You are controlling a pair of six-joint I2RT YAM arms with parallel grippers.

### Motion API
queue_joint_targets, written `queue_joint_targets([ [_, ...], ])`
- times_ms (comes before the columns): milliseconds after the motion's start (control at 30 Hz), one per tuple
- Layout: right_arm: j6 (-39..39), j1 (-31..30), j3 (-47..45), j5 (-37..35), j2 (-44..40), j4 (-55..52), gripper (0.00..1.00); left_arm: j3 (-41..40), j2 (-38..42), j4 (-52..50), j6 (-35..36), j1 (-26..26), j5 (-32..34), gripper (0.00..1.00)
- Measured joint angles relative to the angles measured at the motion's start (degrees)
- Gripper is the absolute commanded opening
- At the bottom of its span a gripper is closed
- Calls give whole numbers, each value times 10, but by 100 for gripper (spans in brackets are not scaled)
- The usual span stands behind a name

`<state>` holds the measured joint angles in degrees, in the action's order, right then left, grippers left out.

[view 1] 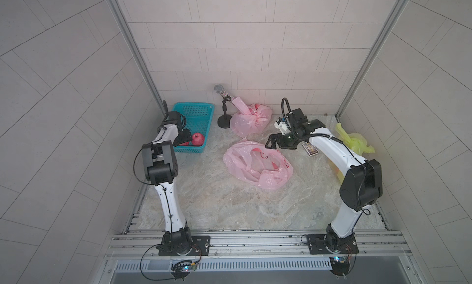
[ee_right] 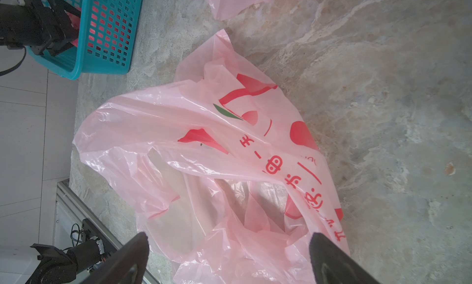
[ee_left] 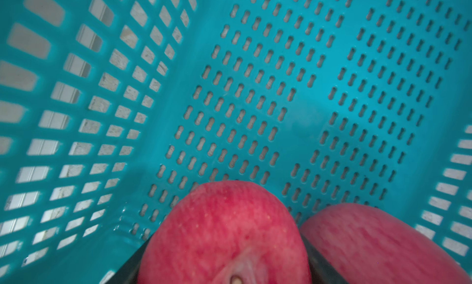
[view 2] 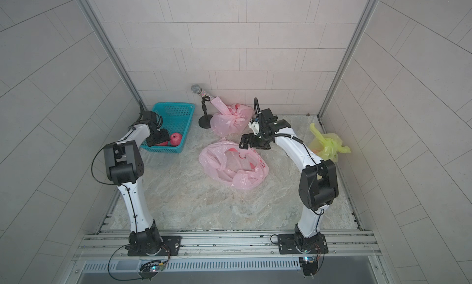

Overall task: Untie the knot of a plastic bag & take out the apple
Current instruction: Place the apple in the basket.

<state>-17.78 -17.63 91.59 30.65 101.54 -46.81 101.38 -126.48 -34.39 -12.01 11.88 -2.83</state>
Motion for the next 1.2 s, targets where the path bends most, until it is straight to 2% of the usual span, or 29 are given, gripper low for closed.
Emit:
queue_joint_targets([
  [267,-1,0,0,2,0,1,100,-5,0,9,0,0,-6,88],
  [467,-3,0,0,5,1,5,100,-6,0,4,1,0,-6,95],
  [500,-3,0,0,6,0,5,100,-6,0,3,1,0,-6,100],
  [833,-6,0,0,1,2,8,100,-7,27,11,1,0,-8,100],
  [1100,-23,6,5,-23,23,19,100,-9,133,49,0,-4,-41,100],
  [1200,-34,15,5,-43,41,29,92,-20,183,62,3,-18,-63,99],
])
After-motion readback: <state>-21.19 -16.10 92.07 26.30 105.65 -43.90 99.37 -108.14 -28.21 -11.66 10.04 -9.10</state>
